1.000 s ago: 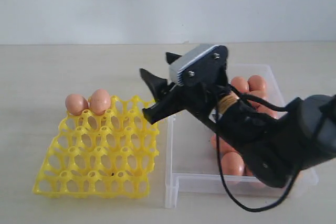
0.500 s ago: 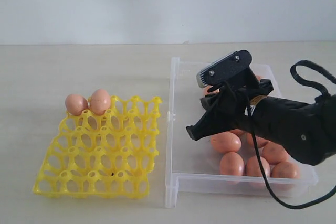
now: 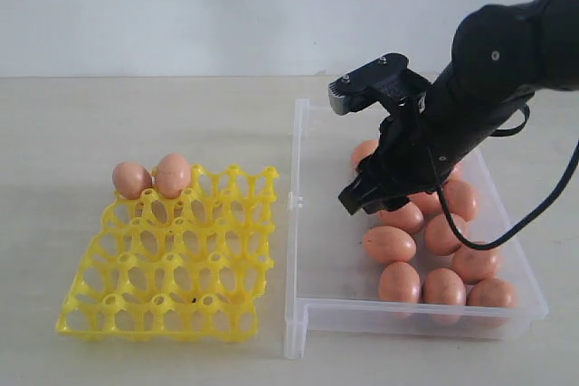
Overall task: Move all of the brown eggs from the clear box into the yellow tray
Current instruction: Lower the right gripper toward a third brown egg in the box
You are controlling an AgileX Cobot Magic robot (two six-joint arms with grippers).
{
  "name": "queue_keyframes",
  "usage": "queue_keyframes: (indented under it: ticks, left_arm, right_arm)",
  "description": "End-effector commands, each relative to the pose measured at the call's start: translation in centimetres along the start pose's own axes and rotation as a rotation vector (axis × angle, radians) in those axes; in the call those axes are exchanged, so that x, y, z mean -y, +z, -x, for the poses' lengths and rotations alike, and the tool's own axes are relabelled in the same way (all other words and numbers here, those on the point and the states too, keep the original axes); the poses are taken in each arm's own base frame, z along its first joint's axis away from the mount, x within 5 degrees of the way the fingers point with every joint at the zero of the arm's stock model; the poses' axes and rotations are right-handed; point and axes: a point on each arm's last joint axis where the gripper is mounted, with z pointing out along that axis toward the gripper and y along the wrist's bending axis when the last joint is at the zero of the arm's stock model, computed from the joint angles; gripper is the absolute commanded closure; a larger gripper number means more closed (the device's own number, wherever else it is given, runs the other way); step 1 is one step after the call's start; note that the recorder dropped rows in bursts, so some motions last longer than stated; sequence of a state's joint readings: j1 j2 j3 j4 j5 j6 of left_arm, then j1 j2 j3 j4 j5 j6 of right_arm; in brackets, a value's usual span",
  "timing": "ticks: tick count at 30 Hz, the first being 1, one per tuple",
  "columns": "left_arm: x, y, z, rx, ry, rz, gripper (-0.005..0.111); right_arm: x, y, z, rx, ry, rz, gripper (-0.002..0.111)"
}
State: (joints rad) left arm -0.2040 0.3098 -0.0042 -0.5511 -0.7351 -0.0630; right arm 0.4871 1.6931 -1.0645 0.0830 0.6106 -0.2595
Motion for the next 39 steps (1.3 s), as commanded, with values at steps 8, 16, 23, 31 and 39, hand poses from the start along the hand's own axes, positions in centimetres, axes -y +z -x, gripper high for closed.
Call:
queue_keyframes:
  ticks: [8,16,23,31,39]
  left_arm:
    - [-0.1,-0.1,-0.1,-0.002,0.004,0.004,0.103]
    - [-0.1,-0.1,-0.1,-0.006,0.004,0.004,0.103]
    - [-0.1,-0.1,-0.1,-0.004,0.004,0.004,0.103]
    - [-0.1,-0.1,-0.1,-0.004,0.004,0.004,0.103]
    - [-0.1,-0.1,-0.1,-0.004,0.004,0.004,0.103]
  right_arm:
    - [0.6,-0.8,0.1,-0.053,-0.005,-0.030,0.064]
    - [0.7,-0.8,0.7,0.017,0.027,-0.045,0.064]
    - [1.6,-1.8,2.3,0.004,0.042,-0.051,0.064]
    - [2.3,0.5,2.6,-0.344,0.062,0.006,0.064]
    - [3.5,3.5,2.9,-0.411,-0.099,-0.041,0.064]
